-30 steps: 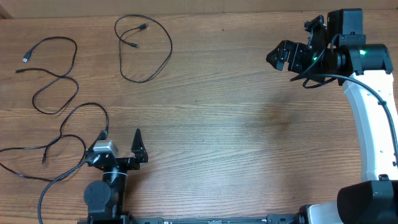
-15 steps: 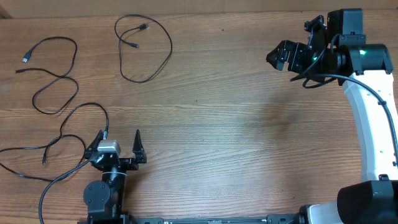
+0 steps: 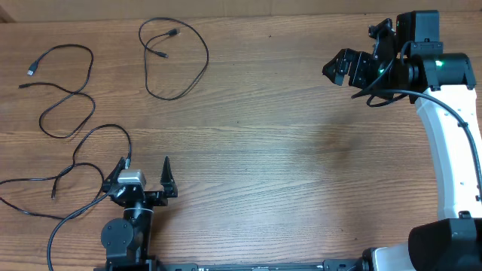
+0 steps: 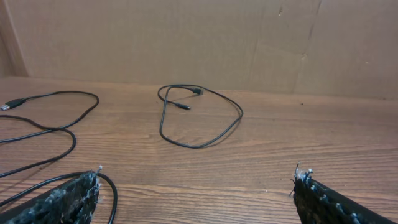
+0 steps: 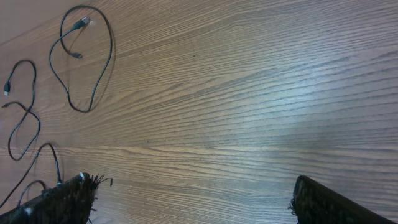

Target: Untangle cables

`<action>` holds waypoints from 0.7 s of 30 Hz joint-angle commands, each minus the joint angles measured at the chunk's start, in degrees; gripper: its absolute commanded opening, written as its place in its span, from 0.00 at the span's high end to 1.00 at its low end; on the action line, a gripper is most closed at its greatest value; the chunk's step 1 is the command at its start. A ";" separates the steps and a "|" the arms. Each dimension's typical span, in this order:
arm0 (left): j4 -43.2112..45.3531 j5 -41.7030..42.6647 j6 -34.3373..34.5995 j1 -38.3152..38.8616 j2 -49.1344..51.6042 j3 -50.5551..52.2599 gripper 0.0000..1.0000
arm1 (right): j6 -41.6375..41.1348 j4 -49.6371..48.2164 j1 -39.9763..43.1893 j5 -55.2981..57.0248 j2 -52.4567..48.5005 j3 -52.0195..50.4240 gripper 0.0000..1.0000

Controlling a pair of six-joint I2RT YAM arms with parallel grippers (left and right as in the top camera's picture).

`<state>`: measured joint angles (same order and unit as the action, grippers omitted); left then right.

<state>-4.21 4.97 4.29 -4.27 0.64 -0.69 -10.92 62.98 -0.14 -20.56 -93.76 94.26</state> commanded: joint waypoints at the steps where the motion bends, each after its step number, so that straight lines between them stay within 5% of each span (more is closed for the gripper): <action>1: 0.20 0.61 0.42 -0.44 -0.46 0.44 0.01 | -0.20 -0.35 -0.22 0.39 0.31 -0.15 0.00; 21: 0.20 0.61 0.42 -0.44 -0.39 0.44 0.00 | -0.20 -0.35 0.24 0.39 0.31 -0.15 0.00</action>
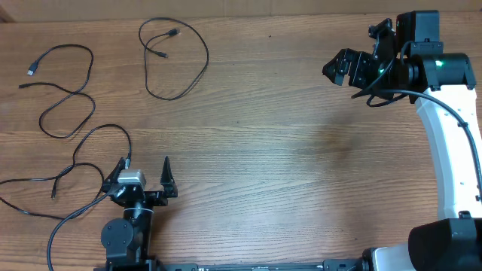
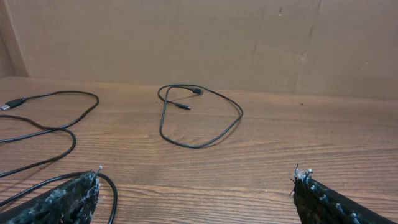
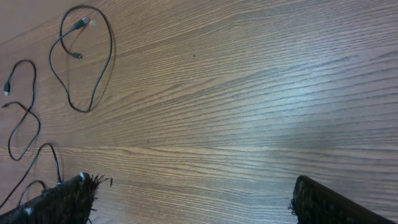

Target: Untangle cables

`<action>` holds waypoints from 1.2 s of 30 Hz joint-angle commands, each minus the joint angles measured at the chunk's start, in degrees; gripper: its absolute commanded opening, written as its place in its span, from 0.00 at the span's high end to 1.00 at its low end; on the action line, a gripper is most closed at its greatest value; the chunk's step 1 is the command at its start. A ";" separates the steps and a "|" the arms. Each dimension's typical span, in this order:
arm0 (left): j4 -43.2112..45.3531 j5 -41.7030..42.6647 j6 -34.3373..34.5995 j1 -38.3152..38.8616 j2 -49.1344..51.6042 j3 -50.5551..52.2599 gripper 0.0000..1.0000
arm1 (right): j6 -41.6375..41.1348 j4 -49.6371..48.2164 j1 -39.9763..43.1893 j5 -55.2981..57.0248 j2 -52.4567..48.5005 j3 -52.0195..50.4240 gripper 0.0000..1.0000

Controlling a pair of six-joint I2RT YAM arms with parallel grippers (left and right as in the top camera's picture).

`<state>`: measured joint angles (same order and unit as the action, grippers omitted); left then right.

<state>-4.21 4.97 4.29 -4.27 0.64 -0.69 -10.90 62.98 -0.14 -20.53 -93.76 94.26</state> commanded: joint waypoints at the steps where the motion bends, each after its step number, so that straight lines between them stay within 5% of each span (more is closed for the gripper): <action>1: 0.20 0.61 0.42 -0.44 -0.39 0.44 0.00 | -0.22 -0.31 0.31 0.37 0.31 -0.15 0.00; 24: 0.20 0.61 0.42 -0.44 -0.39 0.44 0.00 | -0.22 -8.90 0.15 0.37 8.09 -2.69 0.00; 36: 0.20 0.61 0.42 -0.44 -0.39 0.42 0.00 | -0.22 -46.38 0.15 0.37 31.82 -36.98 0.00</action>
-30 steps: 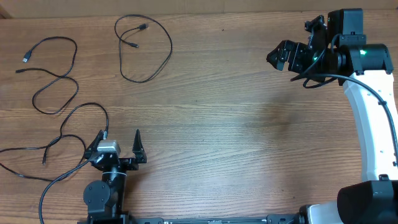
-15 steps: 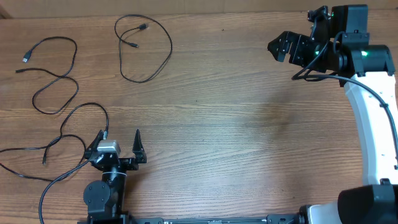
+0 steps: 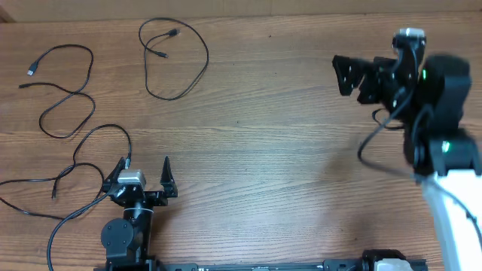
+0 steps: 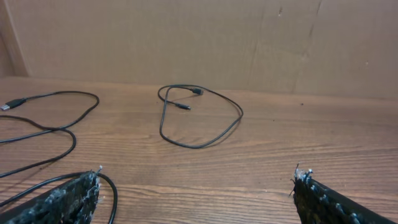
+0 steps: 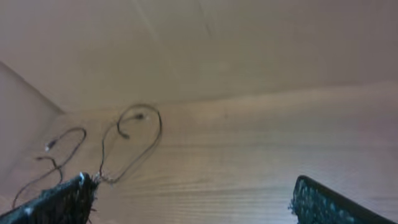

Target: Untangle cables

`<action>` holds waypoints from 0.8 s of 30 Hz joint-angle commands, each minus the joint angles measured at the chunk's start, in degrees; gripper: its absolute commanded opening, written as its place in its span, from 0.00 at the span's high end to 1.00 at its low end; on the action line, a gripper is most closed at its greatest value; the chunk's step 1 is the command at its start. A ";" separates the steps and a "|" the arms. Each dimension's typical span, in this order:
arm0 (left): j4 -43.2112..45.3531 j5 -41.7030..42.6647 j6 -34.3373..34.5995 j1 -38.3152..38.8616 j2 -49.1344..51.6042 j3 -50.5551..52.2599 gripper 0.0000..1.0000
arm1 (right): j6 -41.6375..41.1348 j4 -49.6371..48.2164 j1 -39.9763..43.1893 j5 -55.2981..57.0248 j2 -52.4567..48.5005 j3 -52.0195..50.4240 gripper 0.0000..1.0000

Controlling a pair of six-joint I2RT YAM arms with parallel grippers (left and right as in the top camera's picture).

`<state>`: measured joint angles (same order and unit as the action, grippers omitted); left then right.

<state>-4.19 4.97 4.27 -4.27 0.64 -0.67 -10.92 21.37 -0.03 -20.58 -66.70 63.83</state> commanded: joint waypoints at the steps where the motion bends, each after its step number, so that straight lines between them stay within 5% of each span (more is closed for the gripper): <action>1: 0.17 0.61 0.44 -0.44 -0.39 0.39 0.00 | -0.20 -8.81 0.04 0.42 6.71 -9.77 0.00; 15: 0.17 0.61 0.44 -0.44 -0.39 0.42 0.00 | -0.20 -42.62 0.11 0.39 25.40 -38.25 0.00; 24: 0.17 0.61 0.44 -0.44 -0.39 0.42 0.00 | -0.20 -46.58 0.63 0.39 33.83 -44.70 0.00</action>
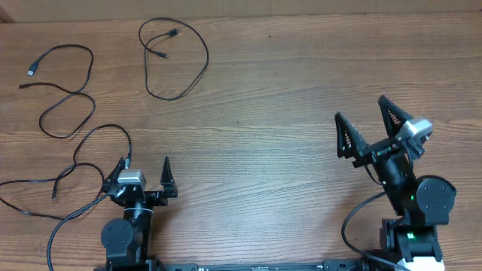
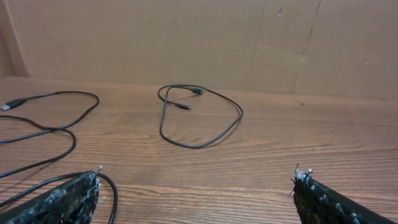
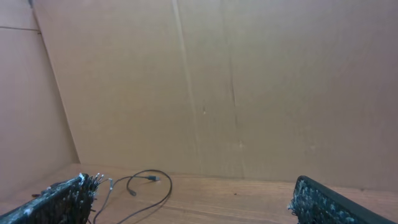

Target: Untangle cables

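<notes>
A short black cable [image 1: 178, 62] lies in a loop at the back of the wooden table [image 1: 263, 150]; it also shows in the left wrist view [image 2: 200, 117] and the right wrist view [image 3: 147, 186]. A longer black cable [image 1: 68, 113] winds down the left side, crossing itself near my left gripper [image 1: 143, 175]. That gripper stands open and empty at the front left, one strand [image 2: 111, 190] beside its left finger. My right gripper [image 1: 363, 120] is open and empty at the front right, tilted upward.
A cardboard wall [image 3: 236, 87] stands behind the table's far edge. The long cable's USB plug [image 1: 31, 71] lies at the far left. Both arm bases sit at the front edge.
My right arm has drawn back from the far right of the table to the front right. Its camera now faces the cardboard wall. The left arm and cables are unchanged.
My right arm was stretched out at the back right, gripper open, looking down on the table. It stayed there, then was raised and closer in, and now sits folded at the front right. The left gripper stayed open and still; neither cable moved.
</notes>
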`<action>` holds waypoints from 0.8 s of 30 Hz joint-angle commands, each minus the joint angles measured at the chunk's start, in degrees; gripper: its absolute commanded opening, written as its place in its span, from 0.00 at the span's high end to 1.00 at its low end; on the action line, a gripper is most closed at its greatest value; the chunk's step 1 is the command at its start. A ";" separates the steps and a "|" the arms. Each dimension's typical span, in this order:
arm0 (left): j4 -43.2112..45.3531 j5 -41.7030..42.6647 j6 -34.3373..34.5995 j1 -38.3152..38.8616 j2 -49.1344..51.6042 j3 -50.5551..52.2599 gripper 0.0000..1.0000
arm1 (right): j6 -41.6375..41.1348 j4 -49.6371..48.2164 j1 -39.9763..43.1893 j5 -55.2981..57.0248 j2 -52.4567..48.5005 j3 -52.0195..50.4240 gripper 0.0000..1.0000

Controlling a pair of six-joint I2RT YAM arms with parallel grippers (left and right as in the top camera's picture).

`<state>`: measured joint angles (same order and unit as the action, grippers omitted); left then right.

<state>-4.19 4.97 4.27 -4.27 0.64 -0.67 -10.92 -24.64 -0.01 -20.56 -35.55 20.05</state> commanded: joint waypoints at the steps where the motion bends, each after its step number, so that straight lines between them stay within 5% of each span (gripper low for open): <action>1: 0.17 0.61 0.44 -0.44 -0.39 0.39 0.01 | -0.20 -0.55 1.05 0.37 3.45 -1.22 0.00; 24: 0.17 0.61 0.44 -0.44 -0.39 0.39 0.00 | -0.20 11.98 7.58 0.37 27.61 -18.62 0.00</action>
<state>-4.19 4.97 4.29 -4.27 0.64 -0.67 -10.90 -13.32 6.07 -20.62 -10.07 3.20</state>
